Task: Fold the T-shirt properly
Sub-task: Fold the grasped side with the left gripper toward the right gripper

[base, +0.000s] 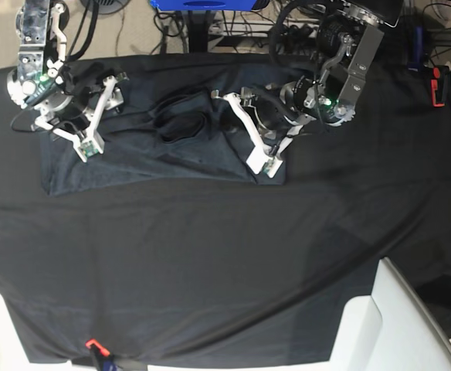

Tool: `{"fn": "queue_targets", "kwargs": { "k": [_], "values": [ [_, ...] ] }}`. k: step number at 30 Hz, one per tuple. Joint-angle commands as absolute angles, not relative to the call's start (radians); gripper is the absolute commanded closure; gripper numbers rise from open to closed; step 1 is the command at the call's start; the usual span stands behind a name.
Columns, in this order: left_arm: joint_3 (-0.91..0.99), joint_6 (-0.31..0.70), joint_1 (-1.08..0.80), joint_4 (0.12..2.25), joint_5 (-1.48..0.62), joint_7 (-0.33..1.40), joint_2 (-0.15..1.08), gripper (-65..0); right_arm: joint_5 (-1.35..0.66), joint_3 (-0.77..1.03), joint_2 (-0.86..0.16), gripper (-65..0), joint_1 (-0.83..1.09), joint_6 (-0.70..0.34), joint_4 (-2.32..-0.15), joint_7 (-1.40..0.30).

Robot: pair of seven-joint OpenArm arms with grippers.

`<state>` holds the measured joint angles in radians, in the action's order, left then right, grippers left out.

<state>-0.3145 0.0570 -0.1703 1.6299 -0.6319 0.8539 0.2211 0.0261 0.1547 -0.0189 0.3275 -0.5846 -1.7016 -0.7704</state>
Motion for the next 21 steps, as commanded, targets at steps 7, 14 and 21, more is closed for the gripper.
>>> {"fn": "queue_targets", "kwargs": {
  "k": [7, 14, 21],
  "values": [
    [-0.315, 0.050, -0.119, 1.593, -0.654, 0.843, 0.209, 0.0, 0.018, 0.156, -0.022, -42.5, 0.323, -0.585, -1.718, -0.756],
    [-0.410, 0.051, -0.054, 1.497, -0.654, 0.843, 0.182, 0.0, 0.018, 0.159, -0.022, -42.5, 0.321, -0.585, -1.718, -0.756],
    [-0.467, 0.050, 0.010, 1.403, -0.654, 0.843, 0.139, 0.0, 0.018, 0.160, -0.022, -42.5, 0.320, -0.585, -1.718, -0.756]
  ]
}}
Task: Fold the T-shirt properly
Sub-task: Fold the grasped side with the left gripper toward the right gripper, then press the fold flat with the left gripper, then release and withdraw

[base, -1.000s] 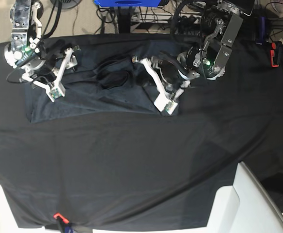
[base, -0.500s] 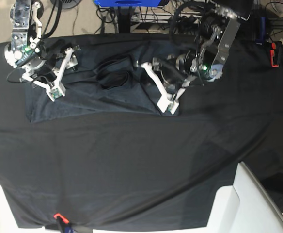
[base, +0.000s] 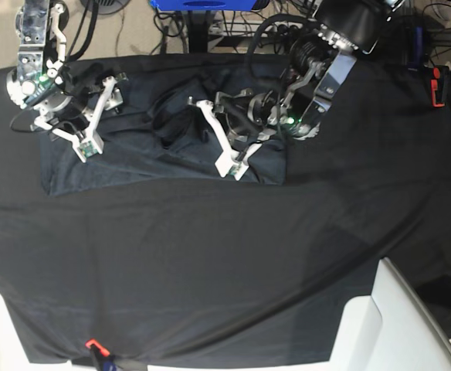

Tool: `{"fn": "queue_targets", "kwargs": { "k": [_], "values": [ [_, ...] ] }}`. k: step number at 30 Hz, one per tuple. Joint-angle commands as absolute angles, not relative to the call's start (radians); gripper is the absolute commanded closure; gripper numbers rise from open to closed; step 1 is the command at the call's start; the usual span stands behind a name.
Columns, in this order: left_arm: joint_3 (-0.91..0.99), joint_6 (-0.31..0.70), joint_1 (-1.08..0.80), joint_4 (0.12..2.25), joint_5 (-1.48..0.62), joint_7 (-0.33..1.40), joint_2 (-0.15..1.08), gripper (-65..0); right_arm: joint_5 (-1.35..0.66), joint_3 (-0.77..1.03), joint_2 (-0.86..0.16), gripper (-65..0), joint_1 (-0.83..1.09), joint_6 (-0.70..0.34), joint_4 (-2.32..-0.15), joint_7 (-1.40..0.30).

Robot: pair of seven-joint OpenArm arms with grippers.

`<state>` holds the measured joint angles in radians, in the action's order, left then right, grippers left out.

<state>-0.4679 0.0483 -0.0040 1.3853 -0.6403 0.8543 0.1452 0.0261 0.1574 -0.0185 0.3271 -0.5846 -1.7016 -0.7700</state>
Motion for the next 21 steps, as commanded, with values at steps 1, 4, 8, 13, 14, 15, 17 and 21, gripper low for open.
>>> {"fn": "queue_targets", "kwargs": {
  "k": [1, 4, 8, 13, 14, 15, 17, 21],
  "values": [
    [-0.469, 0.050, 0.021, 1.389, -0.654, 0.843, 0.133, 0.0, 0.018, 0.160, -0.022, -42.5, 0.320, -0.585, -1.718, -0.756],
    [-0.469, 0.050, 0.042, 1.366, -0.650, 0.843, 0.110, 0.0, 0.018, 0.160, -0.022, -42.5, 0.318, -0.585, -1.718, -0.756],
    [-0.470, 0.050, 0.079, 1.362, -0.650, 0.843, 0.084, 0.0, 0.018, 0.160, -0.022, -42.5, 0.318, -0.585, -1.718, -0.756],
    [-0.470, 0.051, 0.143, 1.273, -0.647, 0.843, 0.044, 0.0, 0.018, 0.160, -0.022, -42.5, 0.318, -0.585, -1.718, -0.756],
    [-0.470, 0.051, 0.159, 1.245, -0.647, 0.840, 0.035, 0.0, 0.018, 0.160, -0.022, -42.5, 0.318, -0.585, -1.718, -0.756],
    [-0.470, 0.051, 0.176, 1.219, -0.647, 0.839, 0.024, 0.0, 0.018, 0.160, -0.022, -42.5, 0.318, -0.585, -1.718, -0.756],
    [-0.470, 0.051, 0.211, 1.187, -0.647, 0.837, -0.001, 0.0, 0.018, 0.160, -0.022, -42.5, 0.318, -0.585, -1.718, -0.756],
    [-0.470, 0.051, 0.286, 1.133, -0.647, 0.837, -0.050, 0.0, 0.018, 0.159, -0.024, -42.5, 0.318, -0.585, -1.718, -0.756]
  ]
}}
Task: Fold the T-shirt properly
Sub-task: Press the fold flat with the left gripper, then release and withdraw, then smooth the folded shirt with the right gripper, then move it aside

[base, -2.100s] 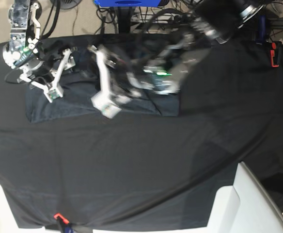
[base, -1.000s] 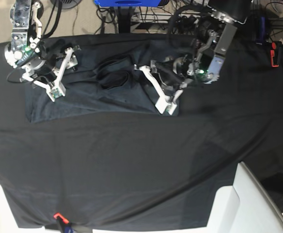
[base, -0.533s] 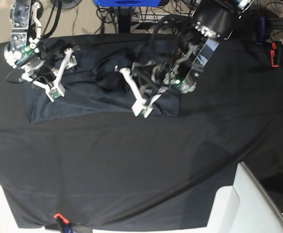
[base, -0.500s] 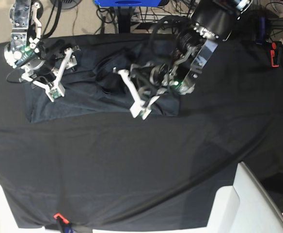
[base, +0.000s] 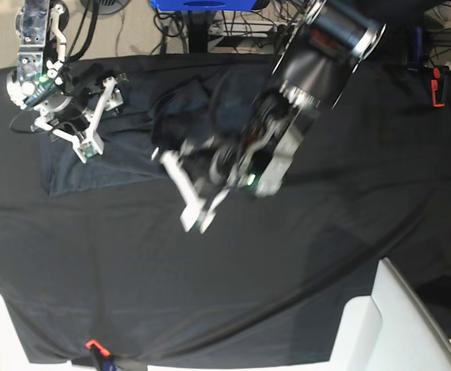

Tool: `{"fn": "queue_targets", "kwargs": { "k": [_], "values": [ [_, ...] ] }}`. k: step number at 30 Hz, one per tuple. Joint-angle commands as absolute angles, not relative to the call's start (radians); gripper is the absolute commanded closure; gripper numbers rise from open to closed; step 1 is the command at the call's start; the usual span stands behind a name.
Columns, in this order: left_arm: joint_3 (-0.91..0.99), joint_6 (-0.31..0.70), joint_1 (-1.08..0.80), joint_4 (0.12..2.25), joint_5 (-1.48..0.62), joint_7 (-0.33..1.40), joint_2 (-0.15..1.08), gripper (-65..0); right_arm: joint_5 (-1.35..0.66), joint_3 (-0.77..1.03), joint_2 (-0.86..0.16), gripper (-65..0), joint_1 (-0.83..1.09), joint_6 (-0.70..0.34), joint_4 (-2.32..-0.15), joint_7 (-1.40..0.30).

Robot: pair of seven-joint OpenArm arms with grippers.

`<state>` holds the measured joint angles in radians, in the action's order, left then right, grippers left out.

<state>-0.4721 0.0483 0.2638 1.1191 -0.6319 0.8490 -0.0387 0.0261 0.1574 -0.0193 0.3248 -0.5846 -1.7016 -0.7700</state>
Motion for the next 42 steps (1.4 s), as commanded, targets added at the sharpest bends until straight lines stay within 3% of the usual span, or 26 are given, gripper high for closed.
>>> {"fn": "queue_targets", "kwargs": {
  "k": [1, 9, 14, 18, 21, 27, 32, 37, 42],
  "values": [
    [-0.470, 0.051, 0.305, 1.116, -0.647, 0.837, -0.061, 0.0, 0.018, 0.159, -0.024, -42.5, 0.318, -0.585, -1.718, -0.756],
    [-0.470, 0.053, 0.395, 1.020, -0.651, 0.791, -0.105, 0.0, 0.019, 0.153, -0.027, -42.5, 0.318, -0.587, -1.721, -0.757],
    [-0.458, 0.051, 0.351, 1.155, -0.656, 0.794, -0.038, 0.0, 0.025, 0.088, -0.033, -41.1, 0.335, -0.588, -1.771, -0.760],
    [-0.453, 0.050, 0.257, 1.346, -0.714, 0.796, 0.128, 0.0, 0.025, -0.062, -0.087, -24.6, 0.358, -0.587, -1.876, -0.762],
    [-0.331, 0.048, 0.133, 1.451, -0.796, 0.791, 0.269, 0.0, 0.025, -0.162, -0.101, -14.3, 0.348, -0.585, -1.899, -0.777],
    [0.045, 0.053, -0.160, 1.596, -0.826, 0.791, 0.452, 0.0, 0.025, -0.348, -0.094, -2.3, 0.211, -0.582, -1.894, -1.018],
    [0.228, 0.120, -0.349, 1.693, -0.768, 0.789, 0.506, 0.0, 0.027, -0.430, -0.021, -1.2, 0.119, -0.579, -1.873, -1.098],
    [0.351, 0.246, -0.426, 1.710, -0.705, 0.789, 0.467, 0.0, 0.027, -0.432, 0.094, -0.9, 0.016, -0.575, -1.652, -1.173],
    [0.395, 0.268, -0.426, 1.707, -0.650, 0.794, 0.427, 0.0, 0.019, -0.432, 0.114, -0.9, -0.008, -0.404, -1.514, -1.164]
  ]
}}
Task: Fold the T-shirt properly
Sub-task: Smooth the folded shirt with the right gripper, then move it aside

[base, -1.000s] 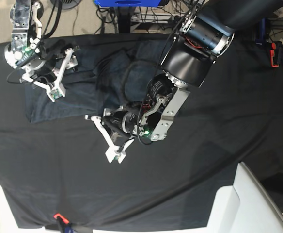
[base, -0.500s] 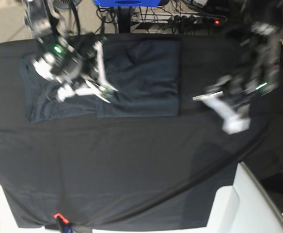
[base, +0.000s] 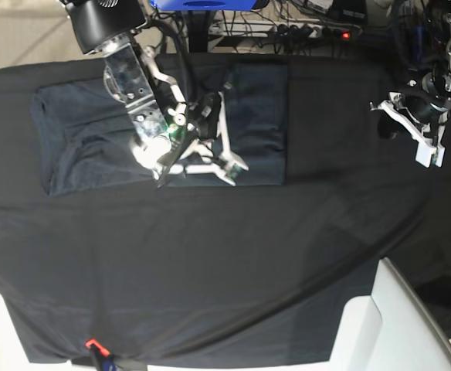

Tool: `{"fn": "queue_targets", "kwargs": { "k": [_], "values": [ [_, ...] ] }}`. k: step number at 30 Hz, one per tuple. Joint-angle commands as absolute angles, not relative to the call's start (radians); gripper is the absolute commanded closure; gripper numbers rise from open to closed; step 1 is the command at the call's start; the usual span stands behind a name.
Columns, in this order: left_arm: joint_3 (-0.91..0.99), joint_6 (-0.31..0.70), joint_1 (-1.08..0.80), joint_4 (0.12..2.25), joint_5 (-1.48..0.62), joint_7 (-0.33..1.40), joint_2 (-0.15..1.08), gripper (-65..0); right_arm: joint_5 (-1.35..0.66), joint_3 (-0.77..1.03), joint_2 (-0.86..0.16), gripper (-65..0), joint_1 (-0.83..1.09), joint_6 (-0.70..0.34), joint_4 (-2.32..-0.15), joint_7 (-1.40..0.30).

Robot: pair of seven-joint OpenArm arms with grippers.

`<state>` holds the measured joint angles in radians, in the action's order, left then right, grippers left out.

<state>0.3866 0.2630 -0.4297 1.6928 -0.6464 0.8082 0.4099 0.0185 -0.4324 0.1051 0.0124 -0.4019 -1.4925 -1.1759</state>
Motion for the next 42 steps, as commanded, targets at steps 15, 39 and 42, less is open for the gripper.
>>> {"fn": "queue_targets", "kwargs": {
  "k": [15, 39, 42],
  "values": [
    [0.395, 0.268, -0.378, 1.649, -0.619, 0.794, 0.426, 0.0, 0.025, -0.283, 0.096, -1.2, 0.070, -0.285, -1.557, -1.316],
    [0.406, 0.271, -0.401, 1.620, -0.618, 0.789, 0.435, 0.0, -0.125, 0.334, 0.010, -19.7, 0.102, -0.398, -1.943, -1.208],
    [0.406, 0.271, -0.407, 1.620, -0.618, 0.789, 0.435, 0.0, -0.240, 0.536, -0.013, -45.9, 0.050, -0.536, -1.880, -1.241]
  ]
}}
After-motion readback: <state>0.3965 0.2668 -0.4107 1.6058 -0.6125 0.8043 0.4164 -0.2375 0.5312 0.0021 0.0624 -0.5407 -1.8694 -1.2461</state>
